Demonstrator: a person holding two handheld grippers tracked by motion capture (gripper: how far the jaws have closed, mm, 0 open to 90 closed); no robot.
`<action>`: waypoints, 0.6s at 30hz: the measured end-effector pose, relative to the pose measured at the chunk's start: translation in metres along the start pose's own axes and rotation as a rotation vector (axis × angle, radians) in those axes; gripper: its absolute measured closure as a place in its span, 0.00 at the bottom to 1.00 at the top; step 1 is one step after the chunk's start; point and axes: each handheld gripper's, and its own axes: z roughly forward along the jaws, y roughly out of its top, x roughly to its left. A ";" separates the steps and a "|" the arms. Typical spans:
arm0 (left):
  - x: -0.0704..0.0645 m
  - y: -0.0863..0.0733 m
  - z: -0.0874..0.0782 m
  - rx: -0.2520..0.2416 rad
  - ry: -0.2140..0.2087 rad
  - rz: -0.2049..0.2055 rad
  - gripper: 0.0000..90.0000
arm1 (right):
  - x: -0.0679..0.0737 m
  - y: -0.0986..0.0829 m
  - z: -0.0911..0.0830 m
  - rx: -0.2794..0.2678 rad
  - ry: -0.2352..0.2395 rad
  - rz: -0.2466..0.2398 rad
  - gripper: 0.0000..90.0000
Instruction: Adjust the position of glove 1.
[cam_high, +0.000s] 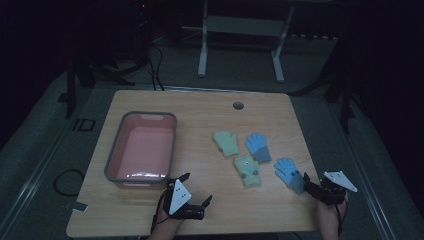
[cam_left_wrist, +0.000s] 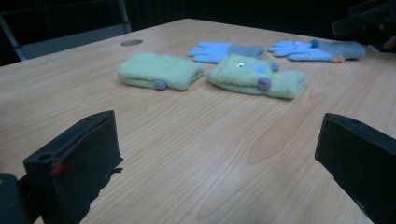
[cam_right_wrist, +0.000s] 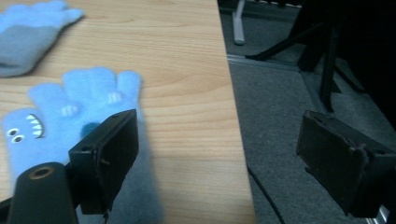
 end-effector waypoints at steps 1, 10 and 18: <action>0.000 0.000 0.000 0.000 0.000 0.000 0.00 | 0.000 0.000 0.000 -0.002 0.013 -0.002 0.15; -0.001 0.000 0.001 0.003 -0.014 0.010 0.00 | -0.005 -0.002 -0.004 -0.024 0.049 0.051 0.19; 0.001 0.000 0.000 -0.004 -0.012 -0.004 0.00 | -0.011 0.014 -0.003 0.093 0.113 0.131 0.13</action>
